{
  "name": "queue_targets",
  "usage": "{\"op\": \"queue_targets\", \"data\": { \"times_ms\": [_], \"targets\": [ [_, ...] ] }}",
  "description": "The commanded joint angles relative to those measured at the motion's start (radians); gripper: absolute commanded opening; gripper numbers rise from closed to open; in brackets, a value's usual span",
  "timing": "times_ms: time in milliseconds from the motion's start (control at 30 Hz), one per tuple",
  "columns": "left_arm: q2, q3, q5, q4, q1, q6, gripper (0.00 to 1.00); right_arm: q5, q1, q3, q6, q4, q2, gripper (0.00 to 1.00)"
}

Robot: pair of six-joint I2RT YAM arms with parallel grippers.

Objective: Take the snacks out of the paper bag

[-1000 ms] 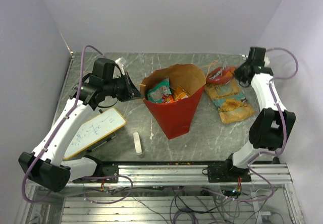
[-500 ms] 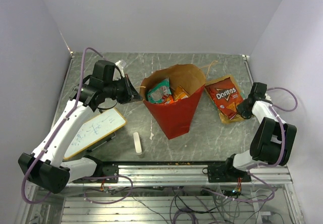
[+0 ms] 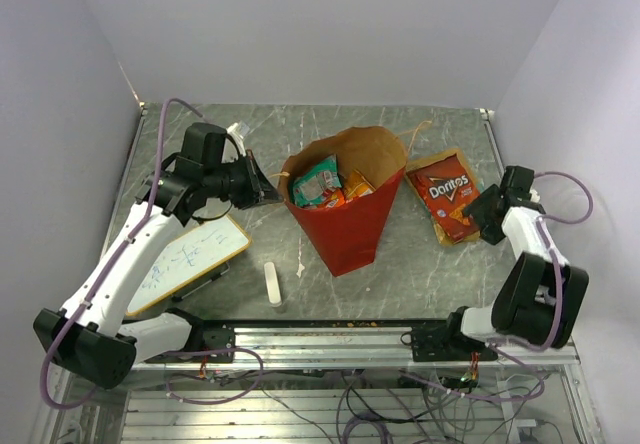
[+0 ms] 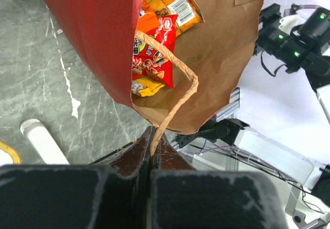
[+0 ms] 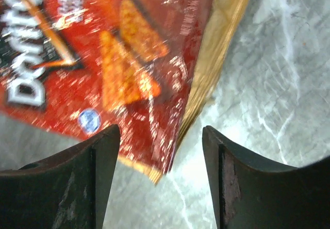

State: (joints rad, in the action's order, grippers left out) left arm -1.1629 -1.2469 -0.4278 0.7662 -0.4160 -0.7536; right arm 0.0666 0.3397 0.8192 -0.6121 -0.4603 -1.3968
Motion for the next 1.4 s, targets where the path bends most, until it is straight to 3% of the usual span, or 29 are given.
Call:
{"op": "queue_targets", "data": {
  "times_ms": [0,167,300,467,633,833,1033,1200,1367],
  "targets": [
    [0.036,0.019,-0.045,-0.045,0.000,-0.021,0.07,-0.170,0.000,0.049,0.091,-0.136,0.173,0.65],
    [0.042,0.046,-0.057,-0.099,0.000,-0.052,0.07,-0.549,-0.157,0.069,0.050,-0.055,0.266,0.67],
    [0.043,0.052,-0.049,-0.126,0.000,-0.071,0.07,-0.616,-0.221,0.189,-0.021,0.034,0.331,0.83],
    [0.031,0.035,-0.036,-0.112,0.000,-0.064,0.07,-0.808,-0.227,0.304,-0.044,0.072,0.256,0.84],
    [0.001,-0.006,-0.020,-0.056,0.002,-0.071,0.07,-0.845,-0.322,0.402,-0.065,0.182,0.108,0.81],
    [-0.014,-0.039,-0.004,-0.005,0.002,-0.066,0.07,-0.804,-0.329,0.420,-0.139,0.333,0.025,0.73],
    [0.026,0.023,0.003,-0.075,0.002,-0.143,0.07,-0.735,-0.329,0.454,-0.048,0.198,0.004,0.74],
    [0.017,-0.003,0.025,-0.031,0.002,-0.125,0.07,-0.691,-0.329,0.454,0.002,0.117,0.037,0.74],
    [0.022,0.004,0.027,-0.041,0.002,-0.148,0.07,-0.680,-0.326,0.402,-0.010,0.130,0.070,0.69]
  ]
}}
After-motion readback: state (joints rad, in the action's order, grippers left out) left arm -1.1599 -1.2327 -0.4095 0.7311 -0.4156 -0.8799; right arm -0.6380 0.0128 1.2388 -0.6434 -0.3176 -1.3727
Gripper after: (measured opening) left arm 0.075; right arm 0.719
